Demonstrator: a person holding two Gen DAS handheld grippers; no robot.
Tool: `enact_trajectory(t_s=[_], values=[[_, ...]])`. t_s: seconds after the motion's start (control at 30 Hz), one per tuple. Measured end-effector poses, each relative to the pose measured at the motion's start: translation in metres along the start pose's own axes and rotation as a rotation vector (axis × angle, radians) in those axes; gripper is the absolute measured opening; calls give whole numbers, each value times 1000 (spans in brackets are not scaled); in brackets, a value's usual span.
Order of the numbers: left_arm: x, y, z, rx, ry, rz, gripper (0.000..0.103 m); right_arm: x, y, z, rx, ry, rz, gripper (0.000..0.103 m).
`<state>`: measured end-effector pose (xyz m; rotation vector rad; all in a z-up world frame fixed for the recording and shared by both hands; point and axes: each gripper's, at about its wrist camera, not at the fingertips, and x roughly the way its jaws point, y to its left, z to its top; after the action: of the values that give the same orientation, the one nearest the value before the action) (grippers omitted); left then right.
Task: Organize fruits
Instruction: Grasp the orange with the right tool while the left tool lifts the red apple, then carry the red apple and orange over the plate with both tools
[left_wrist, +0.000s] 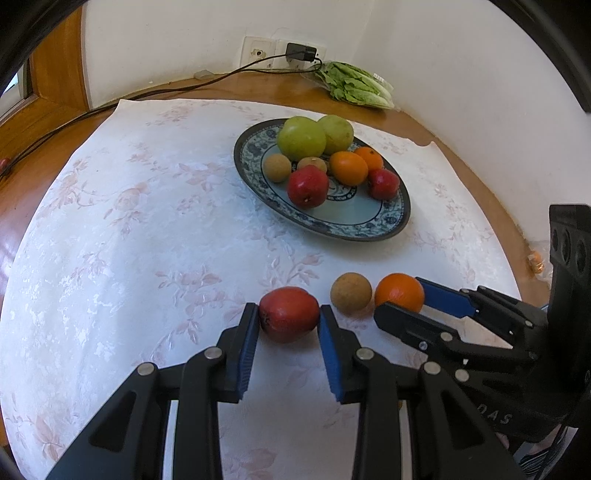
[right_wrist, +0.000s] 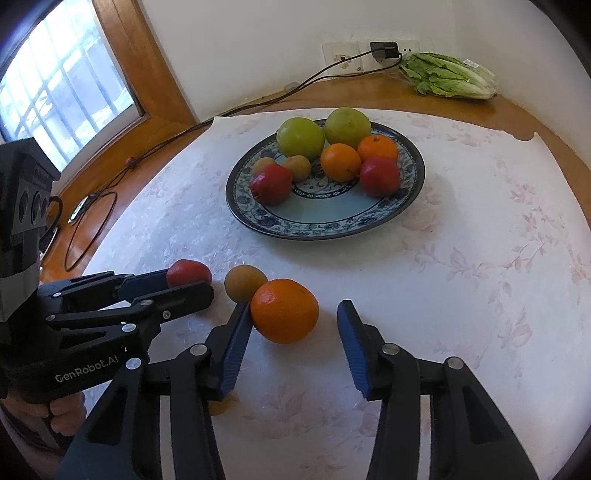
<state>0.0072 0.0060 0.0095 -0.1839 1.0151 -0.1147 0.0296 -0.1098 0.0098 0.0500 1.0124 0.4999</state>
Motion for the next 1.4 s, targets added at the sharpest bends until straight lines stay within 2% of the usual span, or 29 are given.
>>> enact_trajectory(t_s=[0.13, 0.67, 1.1, 1.4], values=[[0, 0, 0, 0, 0, 0, 34, 2, -1, 0, 8, -2, 36, 38], [1, -2, 2, 9, 4, -2, 34, -14, -11, 3, 37, -65, 48, 38], [-6, -13, 16, 43, -16, 1, 34, -26, -21, 11, 60, -72, 45, 38], [-8, -20, 30, 51, -23, -30, 34, -31, -25, 24, 61, -71, 35, 38]])
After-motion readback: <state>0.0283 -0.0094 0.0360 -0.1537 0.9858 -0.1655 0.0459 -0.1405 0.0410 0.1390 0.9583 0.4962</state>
